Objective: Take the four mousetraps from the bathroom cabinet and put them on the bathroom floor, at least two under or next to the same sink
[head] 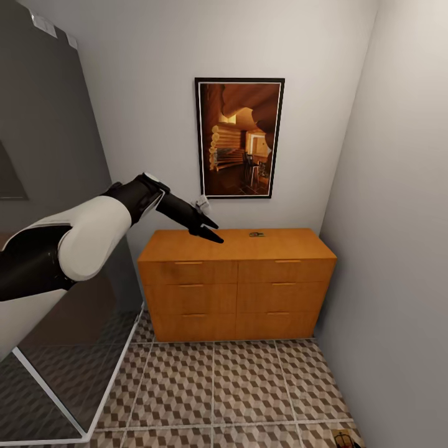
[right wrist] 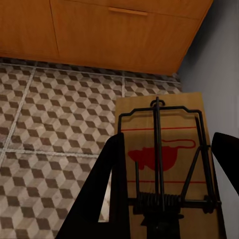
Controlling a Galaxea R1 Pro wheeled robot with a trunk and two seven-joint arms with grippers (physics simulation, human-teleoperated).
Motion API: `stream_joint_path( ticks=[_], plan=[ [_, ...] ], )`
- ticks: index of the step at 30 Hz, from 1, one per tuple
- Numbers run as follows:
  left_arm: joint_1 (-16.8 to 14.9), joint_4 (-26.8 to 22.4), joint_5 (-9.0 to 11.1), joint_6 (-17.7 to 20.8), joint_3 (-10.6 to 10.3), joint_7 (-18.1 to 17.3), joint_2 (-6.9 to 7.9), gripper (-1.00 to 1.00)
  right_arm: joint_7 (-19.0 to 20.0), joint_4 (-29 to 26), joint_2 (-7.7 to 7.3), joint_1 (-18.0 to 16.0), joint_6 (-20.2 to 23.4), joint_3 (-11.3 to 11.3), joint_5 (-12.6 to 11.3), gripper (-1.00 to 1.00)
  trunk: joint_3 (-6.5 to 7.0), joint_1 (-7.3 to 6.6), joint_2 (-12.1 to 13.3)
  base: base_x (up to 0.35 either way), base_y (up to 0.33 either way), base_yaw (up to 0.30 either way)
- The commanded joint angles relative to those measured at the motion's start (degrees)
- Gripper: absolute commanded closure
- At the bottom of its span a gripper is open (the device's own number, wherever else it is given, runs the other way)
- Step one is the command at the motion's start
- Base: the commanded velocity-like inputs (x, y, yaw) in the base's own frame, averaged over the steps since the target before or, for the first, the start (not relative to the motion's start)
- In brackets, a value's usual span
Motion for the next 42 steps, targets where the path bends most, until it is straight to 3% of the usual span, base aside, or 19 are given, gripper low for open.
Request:
stream_joint_path(
  ticks=[1,4,8,11,15,16,17,25,31,35,42],
  plan=[
    [-0.03,-0.01,-0.57,0.60,0.51,-0.22,-0.02,-1.00,0.21,0.03,-0.03,-0.05,-0.20,0.38,-0.64,1.00,-0.13,0.03,-0.12,0.000,0.000,0.000],
    [0.55,0.11,-0.48,0.60,0.55,0.34,-0.02,-1.00,0.20,0.03,-0.03,-0.05,-0.17,0.35,-0.71,1.00,-0.13,0.03,-0.12,0.000,0.000,0.000],
    [1.24,0.12,-0.25,0.76,0.61,3.78,-0.07,-1.00,-0.06,0.16,-0.04,-0.05,0.14,0.17,-1.11,1.00,-0.13,0.03,-0.12,0.000,0.000,0.000],
    [1.32,0.16,-0.17,0.83,0.65,4.56,-0.14,-1.00,-0.17,2.30,-0.03,-0.05,2.69,0.10,-1.13,1.00,-0.13,0.03,-0.12,0.000,0.000,0.000],
    [1.35,0.46,-0.11,0.86,0.66,4.84,-0.18,-1.00,-0.04,6.21,-0.01,0.06,9.28,0.06,-1.17,1.00,-0.13,0.03,-0.12,0.000,0.000,0.000],
    [1.35,0.63,-0.10,0.86,0.67,4.91,-0.25,-1.00,0.22,7.31,-0.08,1.26,16.10,0.01,-1.20,1.00,-0.13,0.03,-0.12,0.000,0.000,0.000],
    [1.35,0.74,-0.10,0.87,0.67,4.93,-0.30,-1.00,0.55,7.51,-0.09,2.14,19.09,0.00,-1.20,1.00,-0.13,0.03,-0.12,0.000,0.000,0.000],
    [1.47,2.09,-0.09,0.87,0.67,4.95,-0.45,-1.00,6.24,7.83,1.17,6.71,34.85,0.06,-1.17,1.00,-0.13,0.03,-0.12,0.000,0.000,0.000],
    [1.53,2.29,-0.09,0.87,0.67,4.95,-0.66,-1.00,7.30,7.85,1.58,7.13,36.79,0.42,-0.66,1.00,-0.13,0.03,-0.12,0.000,0.000,0.000],
    [0.22,1.59,0.40,1.19,1.01,3.66,-1.96,-1.00,7.37,6.53,1.74,5.80,36.22,0.54,-0.68,1.00,-0.13,0.03,-0.12,0.000,0.000,0.000],
    [-2.04,3.44,0.60,1.09,1.10,2.77,-2.16,-1.00,7.11,4.22,1.50,3.48,33.96,0.98,-0.90,1.00,-0.13,0.03,-0.12,0.000,0.000,0.000]
  ],
)
